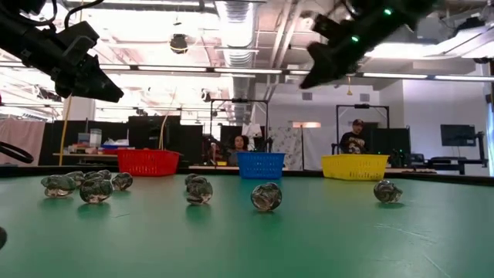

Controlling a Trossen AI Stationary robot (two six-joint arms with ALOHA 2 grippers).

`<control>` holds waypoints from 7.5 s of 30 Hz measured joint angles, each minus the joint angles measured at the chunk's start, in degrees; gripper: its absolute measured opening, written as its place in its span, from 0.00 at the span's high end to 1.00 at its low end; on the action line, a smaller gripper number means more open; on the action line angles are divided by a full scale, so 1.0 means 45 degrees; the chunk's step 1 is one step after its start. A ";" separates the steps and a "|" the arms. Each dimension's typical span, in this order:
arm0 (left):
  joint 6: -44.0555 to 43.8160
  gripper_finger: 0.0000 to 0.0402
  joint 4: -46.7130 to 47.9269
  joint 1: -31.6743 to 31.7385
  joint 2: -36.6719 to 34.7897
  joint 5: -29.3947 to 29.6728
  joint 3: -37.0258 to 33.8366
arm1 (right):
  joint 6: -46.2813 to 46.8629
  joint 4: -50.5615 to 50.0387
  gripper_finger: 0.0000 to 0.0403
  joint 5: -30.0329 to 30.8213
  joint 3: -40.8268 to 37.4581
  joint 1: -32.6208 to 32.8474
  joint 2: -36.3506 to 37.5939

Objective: Sort Halloween decoration
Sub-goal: Put the white skull toy into the yellow bin, then put the black skull toy into the blue bin

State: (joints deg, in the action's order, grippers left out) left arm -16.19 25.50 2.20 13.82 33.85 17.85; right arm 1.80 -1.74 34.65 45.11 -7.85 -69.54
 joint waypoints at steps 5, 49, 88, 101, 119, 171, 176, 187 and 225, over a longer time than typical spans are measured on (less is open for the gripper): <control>-0.0009 0.58 -0.0005 -0.0005 0.0000 0.0000 0.0000 | 0.1278 0.0120 0.77 0.1859 -0.1942 -0.1213 0.1169; -0.0552 0.58 0.0107 -0.0005 0.0000 -0.0008 0.0000 | 0.1921 0.0542 0.45 -0.5976 -0.3159 -0.1532 0.4330; -0.1304 0.58 0.0049 -0.0005 0.0000 -0.1107 0.0000 | 0.6303 1.2743 0.45 0.7327 -0.3818 1.0735 -0.7899; 0.0840 0.58 -0.2982 0.0000 0.0002 -0.1102 -0.0005 | 0.6263 1.2754 0.45 0.7229 -0.3106 0.9989 -0.8364; 0.3682 0.58 -0.4426 0.0000 0.0005 -0.1122 -0.0010 | 0.6365 1.1950 0.45 0.5094 -0.3110 1.0019 -0.7154; 0.4260 0.58 -0.4381 -0.0002 0.0005 -0.1103 -0.0007 | 1.3530 0.5259 0.71 0.4728 -0.1322 1.1952 -1.0113; 0.4256 0.58 -0.4381 -0.0005 0.0005 -0.1103 -0.0009 | 1.3573 0.5062 0.71 0.5055 -0.1015 1.1962 -1.0132; 0.4226 0.58 -0.4381 -0.0002 0.0005 -0.1112 -0.0008 | 1.3718 0.4099 0.71 0.5011 0.0204 1.0988 -0.9776; 0.4445 0.58 -0.4405 -0.0005 0.0005 -0.1107 -0.0010 | 0.2870 0.3754 0.70 0.0578 0.3620 0.1179 -0.8126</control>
State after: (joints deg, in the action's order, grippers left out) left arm 3.81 5.67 2.18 13.85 28.86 17.80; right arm 14.71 15.16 37.25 61.40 -2.54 -106.10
